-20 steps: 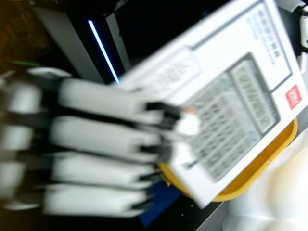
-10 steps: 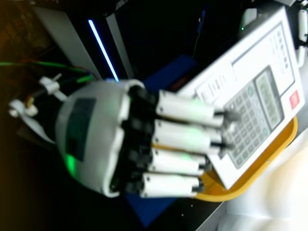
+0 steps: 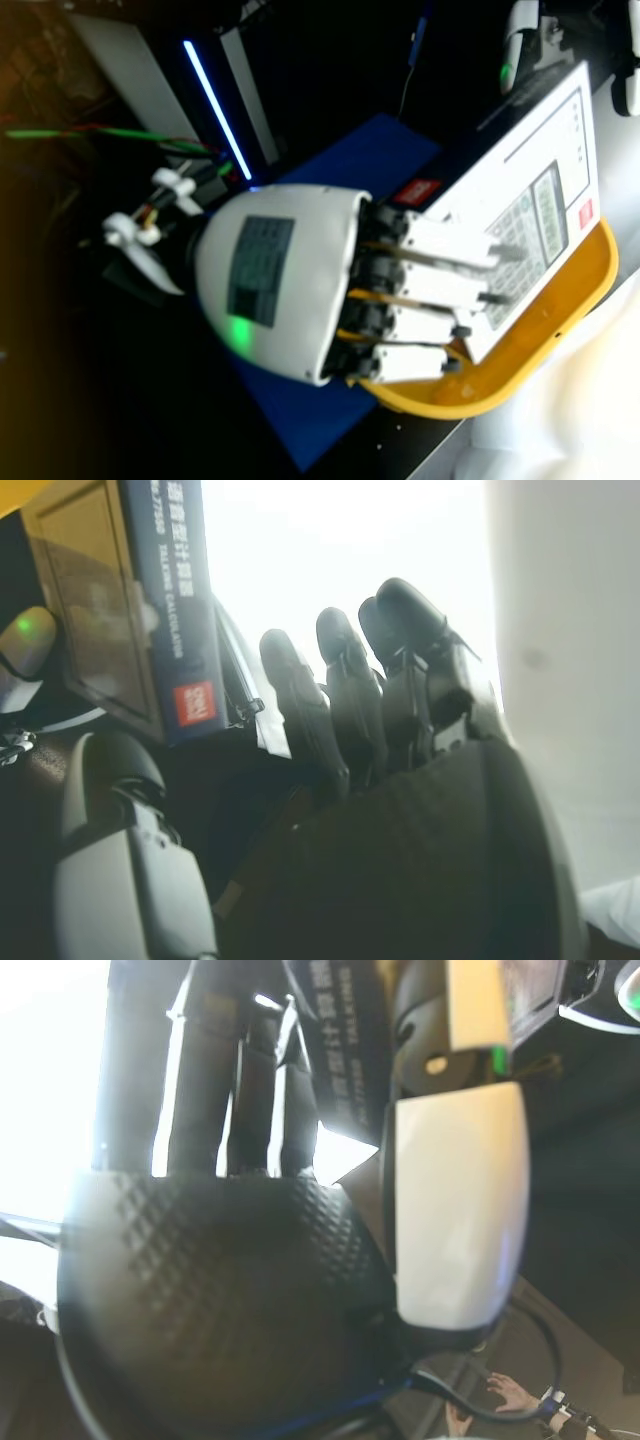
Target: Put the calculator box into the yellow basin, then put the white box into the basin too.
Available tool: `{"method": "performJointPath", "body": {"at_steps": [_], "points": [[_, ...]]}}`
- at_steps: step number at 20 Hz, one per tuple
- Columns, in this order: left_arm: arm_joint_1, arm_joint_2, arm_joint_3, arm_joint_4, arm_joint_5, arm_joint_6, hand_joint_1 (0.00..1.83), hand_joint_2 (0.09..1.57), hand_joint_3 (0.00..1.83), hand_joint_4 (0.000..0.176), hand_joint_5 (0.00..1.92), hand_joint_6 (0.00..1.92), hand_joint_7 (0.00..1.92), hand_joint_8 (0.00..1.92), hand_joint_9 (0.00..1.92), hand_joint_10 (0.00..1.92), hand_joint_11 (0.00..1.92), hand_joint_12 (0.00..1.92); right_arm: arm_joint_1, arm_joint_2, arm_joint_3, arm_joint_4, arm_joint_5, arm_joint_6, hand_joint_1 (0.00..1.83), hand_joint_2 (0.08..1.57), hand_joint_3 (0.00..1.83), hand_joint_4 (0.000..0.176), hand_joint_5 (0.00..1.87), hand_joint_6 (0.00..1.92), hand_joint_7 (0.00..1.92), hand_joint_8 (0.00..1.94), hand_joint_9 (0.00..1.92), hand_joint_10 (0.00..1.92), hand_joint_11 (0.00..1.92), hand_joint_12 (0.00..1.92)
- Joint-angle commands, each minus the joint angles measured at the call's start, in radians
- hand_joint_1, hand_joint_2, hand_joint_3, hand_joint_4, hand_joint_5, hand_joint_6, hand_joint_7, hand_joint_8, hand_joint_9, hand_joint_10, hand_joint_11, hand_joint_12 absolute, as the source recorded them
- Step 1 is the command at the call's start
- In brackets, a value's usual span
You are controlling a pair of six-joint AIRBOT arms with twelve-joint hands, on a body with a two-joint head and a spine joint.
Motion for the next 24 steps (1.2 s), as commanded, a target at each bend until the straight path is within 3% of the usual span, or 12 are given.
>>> {"method": "performJointPath", "body": {"at_steps": [1, 2, 3, 5, 7, 13, 15, 17, 18, 19, 20, 24], "points": [[-0.006, 0.008, 0.0, 0.003, -0.128, -0.006, 0.65, 0.94, 0.0, 0.031, 0.72, 0.03, 0.51, 0.01, 0.17, 0.68, 0.0, 1.57, 0.018, 0.002, 0.002, -0.034, -0.133, 0.005, 0.88, 0.83, 0.0, 0.0, 0.31, 0.05, 0.17, 0.03, 0.03, 0.18, 0.0, 0.86], [-0.004, 0.01, -0.002, 0.002, -0.131, -0.006, 0.64, 0.94, 0.0, 0.03, 0.72, 0.03, 0.52, 0.01, 0.18, 0.68, 0.0, 1.57, 0.018, 0.002, 0.002, -0.034, -0.133, 0.006, 0.86, 0.78, 0.0, 0.0, 0.17, 0.02, 0.03, 0.0, 0.01, 0.04, 0.0, 0.17], [-0.003, 0.013, -0.003, 0.002, -0.132, -0.006, 0.65, 0.94, 0.0, 0.031, 0.72, 0.03, 0.52, 0.01, 0.18, 0.68, 0.0, 1.57, 0.018, 0.002, 0.002, -0.034, -0.134, 0.006, 0.84, 0.76, 0.0, 0.0, 0.11, 0.0, 0.01, 0.0, 0.0, 0.01, 0.0, 0.03], [0.0, 0.015, -0.006, 0.0, -0.136, -0.006, 0.66, 0.95, 0.0, 0.017, 0.72, 0.03, 0.52, 0.01, 0.19, 0.64, 0.0, 1.56, 0.019, 0.004, 0.002, -0.034, -0.134, 0.006, 0.8, 0.72, 0.0, 0.0, 0.07, 0.0, 0.0, 0.0, 0.0, 0.0, 0.0, 0.54], [0.007, 0.022, -0.012, -0.003, -0.142, -0.006, 0.68, 0.95, 0.0, 0.015, 0.73, 0.03, 0.51, 0.0, 0.18, 0.61, 0.0, 1.51, 0.022, 0.013, -0.001, -0.034, -0.137, 0.006, 0.76, 0.76, 0.01, 0.0, 0.07, 0.02, 0.0, 0.0, 0.0, 0.0, 0.0, 0.03], [0.008, 0.05, -0.037, 0.008, -0.149, -0.006, 0.72, 0.97, 0.0, 0.0, 0.72, 0.02, 0.48, 0.0, 0.1, 0.65, 0.0, 1.45, 0.032, 0.097, -0.048, -0.034, -0.143, 0.006, 0.55, 0.92, 0.03, 0.0, 0.13, 0.02, 0.03, 0.01, 0.0, 0.0, 0.01, 0.01], [0.008, 0.056, -0.036, 0.003, -0.137, -0.001, 0.69, 0.97, 0.0, 0.021, 0.71, 0.02, 0.53, 0.02, 0.17, 0.68, 0.0, 1.54, 0.044, 0.129, -0.059, -0.034, -0.14, 0.006, 0.21, 0.98, 0.0, 0.0, 0.1, 0.01, 0.02, 0.0, 0.01, 0.0, 0.0, 0.47], [0.006, 0.056, -0.036, 0.001, -0.13, 0.006, 0.73, 0.98, 0.0, 0.0, 0.7, 0.01, 0.55, 0.02, 0.16, 0.81, 0.0, 1.61, 0.048, 0.169, -0.077, -0.034, -0.14, 0.006, 0.07, 1.14, 0.05, 0.05, 0.15, 0.03, 0.0, 0.0, 0.0, 0.0, 0.0, 0.02], [0.006, 0.059, -0.039, 0.001, -0.13, 0.006, 0.73, 0.99, 0.0, 0.0, 0.69, 0.01, 0.53, 0.01, 0.15, 0.82, 0.0, 1.59, 0.048, 0.179, -0.085, -0.034, -0.14, 0.006, 0.12, 1.32, 0.05, 0.012, 0.16, 0.02, 0.0, 0.0, 0.0, 0.0, 0.0, 0.0], [0.005, 0.071, -0.048, 0.003, -0.134, 0.007, 0.71, 0.96, 0.0, 0.0, 0.66, 0.0, 0.5, 0.0, 0.15, 0.77, 0.0, 1.56, 0.046, 0.188, -0.094, -0.034, -0.141, 0.005, 0.02, 1.37, 0.03, 0.072, 0.18, 0.01, 0.09, 0.01, 0.0, 0.0, 0.0, 0.0], [0.005, 0.085, -0.06, 0.007, -0.139, 0.008, 0.71, 0.97, 0.0, 0.0, 0.66, 0.0, 0.48, 0.0, 0.15, 0.77, 0.0, 1.54, 0.039, 0.195, -0.104, -0.034, -0.146, 0.005, 0.0, 1.38, 0.03, 0.085, 0.18, 0.01, 0.11, 0.01, 0.0, 0.0, 0.0, 0.0], [-0.009, 0.13, -0.112, 0.048, -0.164, 0.03, 0.73, 0.99, 0.0, 0.0, 0.62, 0.0, 0.5, 0.01, 0.17, 0.76, 0.0, 1.48, -0.089, 0.292, -0.205, -0.034, -0.301, 0.006, 0.0, 1.38, 0.03, 0.089, 0.18, 0.01, 0.12, 0.01, 0.0, 0.0, 0.0, 0.0]]}}
